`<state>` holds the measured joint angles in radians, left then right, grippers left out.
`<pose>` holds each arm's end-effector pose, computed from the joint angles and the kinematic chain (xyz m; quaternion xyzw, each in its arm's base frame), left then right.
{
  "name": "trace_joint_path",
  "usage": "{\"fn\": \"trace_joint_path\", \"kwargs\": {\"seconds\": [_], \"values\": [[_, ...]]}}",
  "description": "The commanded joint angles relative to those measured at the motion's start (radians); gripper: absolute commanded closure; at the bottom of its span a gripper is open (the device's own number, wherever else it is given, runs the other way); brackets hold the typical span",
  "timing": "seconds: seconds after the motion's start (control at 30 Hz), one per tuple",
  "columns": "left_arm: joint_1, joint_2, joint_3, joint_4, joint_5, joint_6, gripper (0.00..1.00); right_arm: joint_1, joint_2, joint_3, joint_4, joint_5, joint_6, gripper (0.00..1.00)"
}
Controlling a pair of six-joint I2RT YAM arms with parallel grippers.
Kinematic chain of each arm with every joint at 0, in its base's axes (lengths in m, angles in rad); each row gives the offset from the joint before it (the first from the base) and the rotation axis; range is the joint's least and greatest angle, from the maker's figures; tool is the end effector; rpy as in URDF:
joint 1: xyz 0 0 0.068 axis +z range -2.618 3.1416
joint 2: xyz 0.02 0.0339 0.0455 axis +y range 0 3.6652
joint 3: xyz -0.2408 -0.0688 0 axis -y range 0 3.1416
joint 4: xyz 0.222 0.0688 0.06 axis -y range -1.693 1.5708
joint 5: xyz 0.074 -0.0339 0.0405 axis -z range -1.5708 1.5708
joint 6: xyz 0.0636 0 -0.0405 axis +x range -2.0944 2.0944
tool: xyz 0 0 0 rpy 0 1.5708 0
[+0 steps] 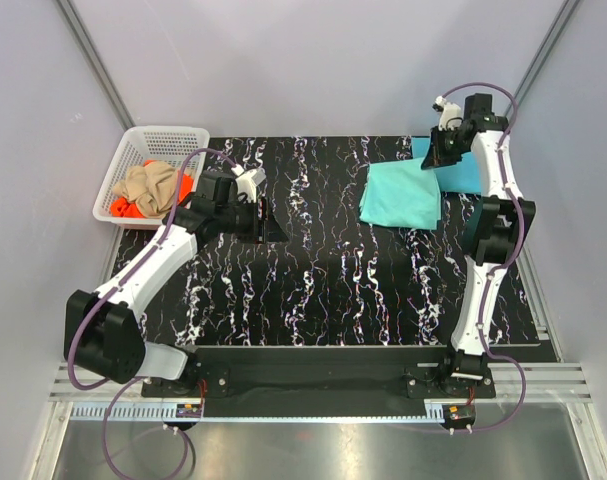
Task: Fold and stack the t-shirts
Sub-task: Neatly place the folded tshirt to the corner
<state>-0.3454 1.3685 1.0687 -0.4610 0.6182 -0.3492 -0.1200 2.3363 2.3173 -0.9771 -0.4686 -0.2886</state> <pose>0.2628 -0.1337 0.2544 0.1182 0.8758 -0.3907 0.2578 0.4810 -0.0291 0.2332 -0.1441 0.9239 0.1621 0.3151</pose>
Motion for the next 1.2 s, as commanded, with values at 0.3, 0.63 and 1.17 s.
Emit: {"fn": "trace_joint_path", "kwargs": {"seconds": [0.3, 0.63, 1.17], "values": [[0.002, -0.055, -0.007, 0.033, 0.029, -0.007, 0.45, -0.043, -0.097, 0.083, 0.064, 0.188, -0.106, 1.00], [-0.004, -0.063, -0.018, 0.050, 0.052, -0.019, 0.45, -0.089, -0.115, 0.085, 0.147, 0.197, -0.115, 1.00], [-0.007, -0.062, -0.018, 0.045, 0.048, -0.013, 0.45, -0.098, -0.026, 0.306, 0.150, 0.252, -0.175, 1.00]]}}
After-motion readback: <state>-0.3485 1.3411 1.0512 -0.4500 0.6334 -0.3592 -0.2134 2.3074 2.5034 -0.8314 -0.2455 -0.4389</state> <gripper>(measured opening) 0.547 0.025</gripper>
